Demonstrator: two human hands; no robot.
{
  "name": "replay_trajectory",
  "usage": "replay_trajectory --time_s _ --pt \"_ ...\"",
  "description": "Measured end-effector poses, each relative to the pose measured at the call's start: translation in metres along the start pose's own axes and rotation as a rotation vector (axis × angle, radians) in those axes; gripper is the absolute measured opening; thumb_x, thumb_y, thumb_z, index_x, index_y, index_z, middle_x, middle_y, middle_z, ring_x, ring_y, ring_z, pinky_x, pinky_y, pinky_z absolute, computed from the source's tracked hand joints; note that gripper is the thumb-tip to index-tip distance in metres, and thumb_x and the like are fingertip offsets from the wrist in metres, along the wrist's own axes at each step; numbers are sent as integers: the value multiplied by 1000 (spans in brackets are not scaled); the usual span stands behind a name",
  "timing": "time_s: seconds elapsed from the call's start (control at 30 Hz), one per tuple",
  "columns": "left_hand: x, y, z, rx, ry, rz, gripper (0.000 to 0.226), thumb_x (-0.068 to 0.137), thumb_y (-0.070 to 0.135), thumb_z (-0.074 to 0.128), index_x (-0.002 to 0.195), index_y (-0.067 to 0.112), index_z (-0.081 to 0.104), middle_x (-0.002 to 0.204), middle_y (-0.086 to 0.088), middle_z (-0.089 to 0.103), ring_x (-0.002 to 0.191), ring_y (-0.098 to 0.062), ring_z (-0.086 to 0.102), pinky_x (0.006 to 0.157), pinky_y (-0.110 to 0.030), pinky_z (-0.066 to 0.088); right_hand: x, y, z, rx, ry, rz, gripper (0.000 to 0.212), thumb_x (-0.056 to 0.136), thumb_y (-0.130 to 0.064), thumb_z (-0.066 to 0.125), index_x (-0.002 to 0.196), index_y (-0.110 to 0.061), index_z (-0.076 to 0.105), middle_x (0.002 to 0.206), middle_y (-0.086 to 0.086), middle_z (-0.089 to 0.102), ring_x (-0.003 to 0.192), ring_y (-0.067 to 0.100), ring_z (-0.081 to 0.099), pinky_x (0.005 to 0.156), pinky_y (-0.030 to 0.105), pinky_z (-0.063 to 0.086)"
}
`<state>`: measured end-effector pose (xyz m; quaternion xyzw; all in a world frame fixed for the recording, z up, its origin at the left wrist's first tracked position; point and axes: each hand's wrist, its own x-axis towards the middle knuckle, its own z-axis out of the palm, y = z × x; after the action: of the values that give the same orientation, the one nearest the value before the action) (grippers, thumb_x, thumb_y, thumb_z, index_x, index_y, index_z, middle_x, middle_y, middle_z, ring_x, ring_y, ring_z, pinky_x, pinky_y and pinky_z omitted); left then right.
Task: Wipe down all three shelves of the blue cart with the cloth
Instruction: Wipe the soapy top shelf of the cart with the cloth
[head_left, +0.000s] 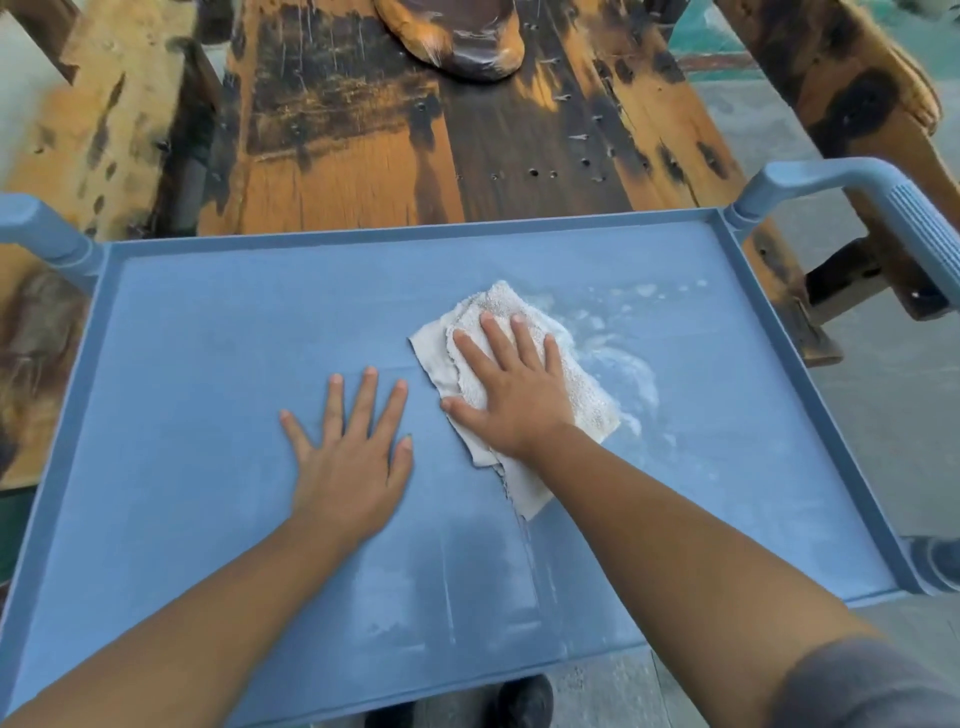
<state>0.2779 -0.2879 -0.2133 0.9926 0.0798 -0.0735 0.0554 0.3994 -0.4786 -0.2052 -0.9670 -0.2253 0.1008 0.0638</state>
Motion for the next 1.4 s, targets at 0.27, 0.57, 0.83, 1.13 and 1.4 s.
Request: replay_trajectory --time_s 0.27,0.57,0.83,1.13,1.4 --pt "12 -5 -6 69 -11 252 61 98 52 22 157 38 14 168 2 5 154 -31 1 109 -77 7 79 1 -12 34 46 231 89 81 -84 14 158 -42 -2 168 -4 -13 153 32 -19 119 60 -11" --pt "11 -5 -10 103 -11 246 63 97 53 26 157 37 16 167 -1 8 153 -33 6 110 -75 9 117 -4 -28 40 6 389 94 84 -82 16 160 -30 -2 168 9 -10 152 40 -13 116 67 -5" --pt "15 -4 -7 117 2 245 63 96 53 27 157 37 17 167 -1 11 153 -32 9 111 -73 12 119 54 -37 -100 37 -195 87 87 -80 24 160 -35 5 169 2 -5 154 35 -11 120 63 -3" --pt "22 3 -11 137 -19 187 64 94 62 14 155 46 6 168 2 -3 153 -33 -5 111 -73 8 102 58 -29 -54 49 162 94 76 -90 13 157 -45 4 169 3 -10 151 45 -14 116 68 -9" --pt "27 3 -7 146 -13 167 66 91 71 7 154 50 3 168 1 -3 152 -36 -3 108 -75 10 20 55 -18 -29 42 354 95 77 -89 14 158 -42 3 168 8 -12 149 48 -17 113 71 -10"
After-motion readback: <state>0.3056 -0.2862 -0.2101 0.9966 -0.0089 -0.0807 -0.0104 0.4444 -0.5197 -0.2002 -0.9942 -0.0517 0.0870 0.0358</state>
